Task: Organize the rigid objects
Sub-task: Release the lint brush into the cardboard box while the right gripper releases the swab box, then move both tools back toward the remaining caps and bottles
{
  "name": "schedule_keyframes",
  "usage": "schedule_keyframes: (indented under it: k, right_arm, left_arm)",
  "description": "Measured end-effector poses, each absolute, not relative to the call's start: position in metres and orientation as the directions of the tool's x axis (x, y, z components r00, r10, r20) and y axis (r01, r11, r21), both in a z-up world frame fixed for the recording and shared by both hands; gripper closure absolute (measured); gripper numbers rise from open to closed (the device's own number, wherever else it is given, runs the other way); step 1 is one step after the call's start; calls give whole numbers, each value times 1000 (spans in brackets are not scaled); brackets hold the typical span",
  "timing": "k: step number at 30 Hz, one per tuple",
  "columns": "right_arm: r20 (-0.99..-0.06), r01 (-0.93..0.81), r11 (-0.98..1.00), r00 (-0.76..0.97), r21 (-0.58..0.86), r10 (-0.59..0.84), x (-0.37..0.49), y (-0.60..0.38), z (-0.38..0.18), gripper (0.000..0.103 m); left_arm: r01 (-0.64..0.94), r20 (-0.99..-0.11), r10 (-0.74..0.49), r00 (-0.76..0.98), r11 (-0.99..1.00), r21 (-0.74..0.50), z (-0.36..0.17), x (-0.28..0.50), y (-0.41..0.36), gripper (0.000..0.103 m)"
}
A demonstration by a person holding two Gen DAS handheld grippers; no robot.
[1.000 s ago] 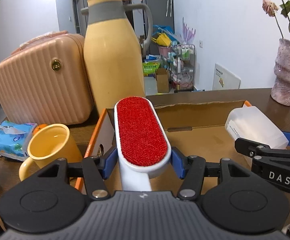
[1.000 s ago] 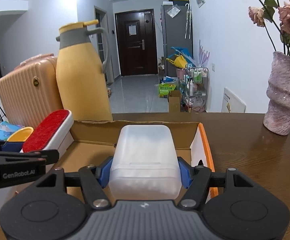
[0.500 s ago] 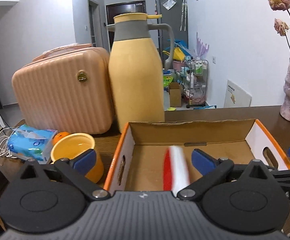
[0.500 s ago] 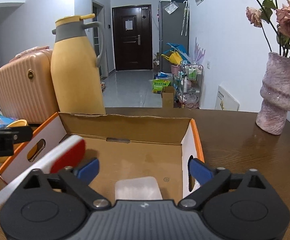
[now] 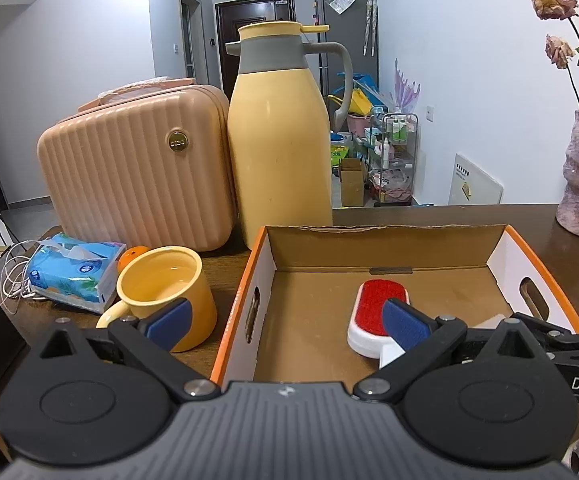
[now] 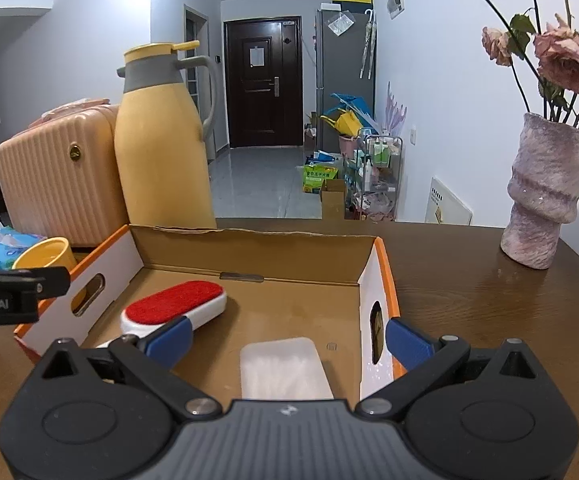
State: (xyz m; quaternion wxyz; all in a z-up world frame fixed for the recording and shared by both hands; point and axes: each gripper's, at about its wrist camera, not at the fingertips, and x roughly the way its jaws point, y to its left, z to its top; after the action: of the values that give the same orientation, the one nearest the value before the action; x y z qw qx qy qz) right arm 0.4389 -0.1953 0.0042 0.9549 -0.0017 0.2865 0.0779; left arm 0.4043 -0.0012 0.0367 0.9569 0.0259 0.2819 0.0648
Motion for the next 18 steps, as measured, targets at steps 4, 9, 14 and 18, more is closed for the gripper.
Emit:
schedule_keyframes:
  k: [4,9,14,18]
  right_arm:
    - [-539,-153,987,829,39,150,427,-196,8,0]
    - [-533,-159,987,832,35,153,412,-197,12,0]
    - [-527,-166,986,835,30,157,395,-198,16,0]
    - [-523,-168,985,837,31,159,381,-200,19,0]
  left_arm:
    - [-110,-534,138,834,990,83,39,394,-2,0]
    - [-112,-536,137,833,991,79,41,382,-3,0]
    - [-112,-536,136,833,991,77,41,378,-3,0]
    - [-112,-534,134,835,991,74,41,362,-4,0]
